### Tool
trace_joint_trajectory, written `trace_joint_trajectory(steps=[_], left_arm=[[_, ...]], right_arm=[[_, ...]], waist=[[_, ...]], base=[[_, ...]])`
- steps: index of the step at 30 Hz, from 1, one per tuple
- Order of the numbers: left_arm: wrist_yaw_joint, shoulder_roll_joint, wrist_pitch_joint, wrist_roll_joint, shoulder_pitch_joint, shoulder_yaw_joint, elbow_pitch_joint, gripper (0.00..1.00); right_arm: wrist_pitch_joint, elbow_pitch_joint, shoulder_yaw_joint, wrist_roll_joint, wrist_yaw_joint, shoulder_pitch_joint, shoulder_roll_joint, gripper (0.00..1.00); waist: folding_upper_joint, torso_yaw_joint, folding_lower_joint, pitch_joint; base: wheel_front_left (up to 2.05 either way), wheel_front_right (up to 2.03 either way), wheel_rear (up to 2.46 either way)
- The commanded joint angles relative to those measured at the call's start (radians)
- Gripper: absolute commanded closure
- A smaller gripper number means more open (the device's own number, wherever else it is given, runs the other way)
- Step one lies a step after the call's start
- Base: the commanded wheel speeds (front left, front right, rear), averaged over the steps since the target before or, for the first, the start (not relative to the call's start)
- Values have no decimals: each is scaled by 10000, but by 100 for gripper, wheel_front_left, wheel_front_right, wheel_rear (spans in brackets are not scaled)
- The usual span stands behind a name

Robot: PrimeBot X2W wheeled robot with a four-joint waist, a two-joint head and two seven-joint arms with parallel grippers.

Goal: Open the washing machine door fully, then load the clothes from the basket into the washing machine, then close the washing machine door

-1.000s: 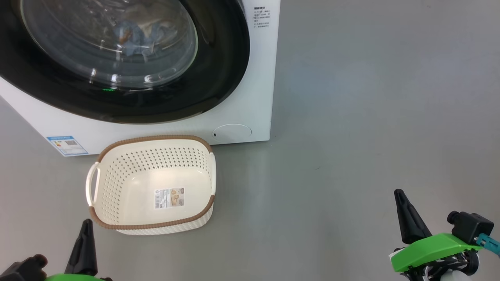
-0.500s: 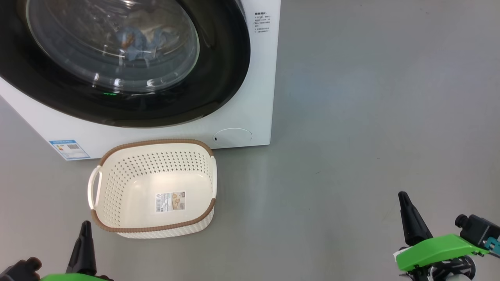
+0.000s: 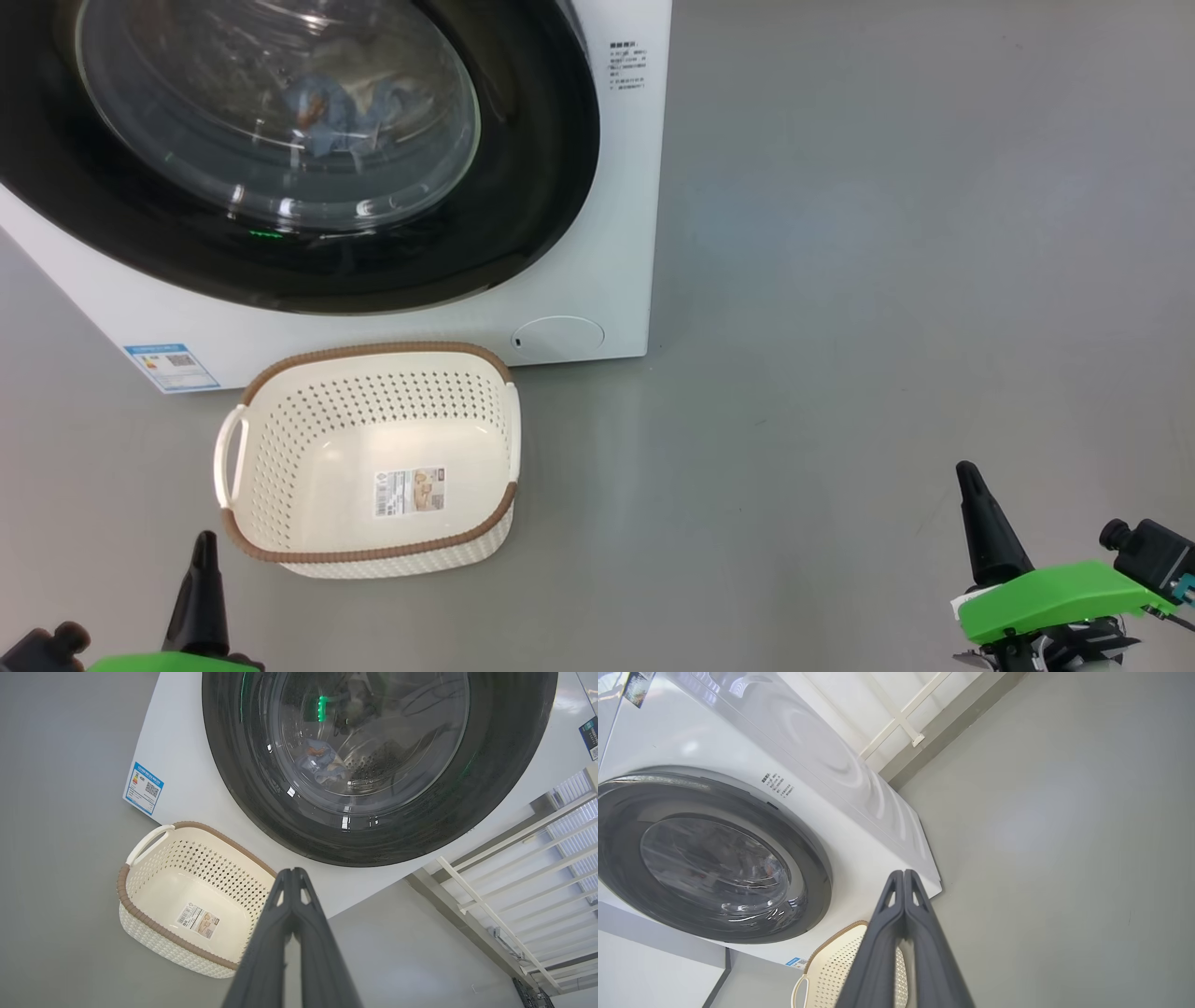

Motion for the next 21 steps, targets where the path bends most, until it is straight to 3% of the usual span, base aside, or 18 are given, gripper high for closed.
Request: trace_joint_trajectory(steps=[1,21], left_arm=[[-12,99,61,-230,-206,243,-283,100],[-17,-85,633,-2052,-275,446,-371,100]], right_arm=[[77,-289,3,303,-7,-72,-43,100],[663,-452,-156,2265,-10,-21,78,100]], waist=[[0,2,-1,-18],[0,22,-1,-266]], base=[[0,0,0],[0,0,0]])
